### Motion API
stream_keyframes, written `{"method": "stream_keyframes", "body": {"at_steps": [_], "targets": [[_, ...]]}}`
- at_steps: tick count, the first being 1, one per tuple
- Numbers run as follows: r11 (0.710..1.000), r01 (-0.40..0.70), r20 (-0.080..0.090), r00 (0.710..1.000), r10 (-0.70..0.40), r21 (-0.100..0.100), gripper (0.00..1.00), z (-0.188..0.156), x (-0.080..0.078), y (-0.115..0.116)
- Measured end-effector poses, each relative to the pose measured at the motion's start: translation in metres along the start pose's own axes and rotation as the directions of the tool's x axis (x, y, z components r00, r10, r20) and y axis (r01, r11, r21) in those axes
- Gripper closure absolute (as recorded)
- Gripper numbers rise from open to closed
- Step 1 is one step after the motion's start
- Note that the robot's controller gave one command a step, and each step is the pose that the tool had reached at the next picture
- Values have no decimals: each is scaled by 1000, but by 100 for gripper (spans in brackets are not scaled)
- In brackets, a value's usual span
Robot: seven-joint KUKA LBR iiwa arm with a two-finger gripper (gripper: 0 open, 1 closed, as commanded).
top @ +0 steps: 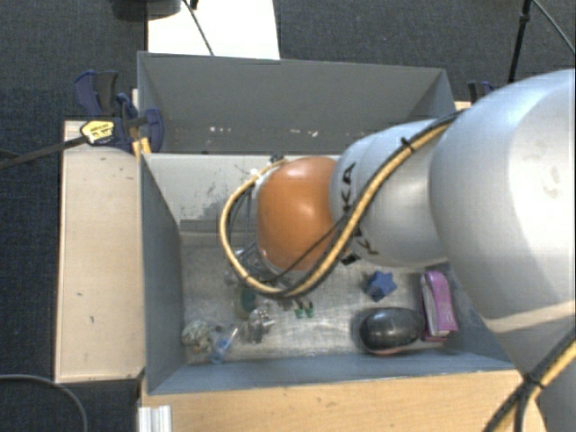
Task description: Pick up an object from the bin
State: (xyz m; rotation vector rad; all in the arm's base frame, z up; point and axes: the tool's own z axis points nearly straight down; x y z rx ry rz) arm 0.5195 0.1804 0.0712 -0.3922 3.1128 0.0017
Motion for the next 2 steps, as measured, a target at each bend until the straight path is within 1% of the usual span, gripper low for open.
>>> {"method": "stream_keyframes", "body": {"at_steps": [1,2], "targets": [[1000,-5,5,1000,5,-2,100,-2,-1,1],[997,81,5,997,-81,1,100,-143,14,-20]]}}
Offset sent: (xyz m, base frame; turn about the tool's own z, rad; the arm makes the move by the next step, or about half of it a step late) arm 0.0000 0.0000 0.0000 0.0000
